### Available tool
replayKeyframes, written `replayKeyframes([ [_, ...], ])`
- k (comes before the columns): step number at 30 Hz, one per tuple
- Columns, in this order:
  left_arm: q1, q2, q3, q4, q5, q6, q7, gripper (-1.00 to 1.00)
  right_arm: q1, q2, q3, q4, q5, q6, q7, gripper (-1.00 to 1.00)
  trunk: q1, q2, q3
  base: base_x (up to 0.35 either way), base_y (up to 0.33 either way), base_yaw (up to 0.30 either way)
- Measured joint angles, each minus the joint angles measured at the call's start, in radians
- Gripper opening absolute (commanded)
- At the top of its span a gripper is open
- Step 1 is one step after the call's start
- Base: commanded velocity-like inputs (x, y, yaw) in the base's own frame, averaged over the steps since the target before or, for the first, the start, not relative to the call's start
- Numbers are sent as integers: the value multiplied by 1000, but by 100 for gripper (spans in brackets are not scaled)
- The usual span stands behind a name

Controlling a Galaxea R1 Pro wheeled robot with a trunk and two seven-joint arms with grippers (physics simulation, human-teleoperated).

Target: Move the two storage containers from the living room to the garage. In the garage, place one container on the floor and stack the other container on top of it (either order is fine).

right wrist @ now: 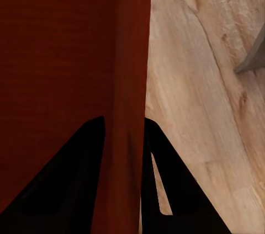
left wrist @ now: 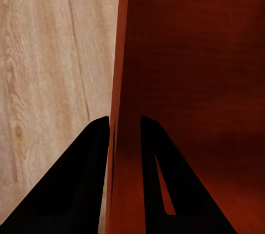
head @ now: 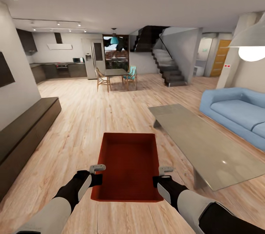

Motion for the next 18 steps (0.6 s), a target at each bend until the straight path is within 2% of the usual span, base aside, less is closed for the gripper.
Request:
replayKeyframes([
  [4, -1, 0, 0, 0, 0, 0, 0, -100, 0, 0, -1, 0, 0, 0, 0, -100, 0, 0, 0, 0, 0, 268],
  [9, 0, -1, 0, 0, 0, 0, 2, -100, 0, -1, 1, 0, -2, 0, 1, -100, 0, 0, 0, 76, 0, 52],
  [18, 0, -1, 3, 4, -3, 0, -3, -100, 0, -1, 8, 2, -9, 0, 3, -100, -1, 0, 0, 295, 0, 3],
])
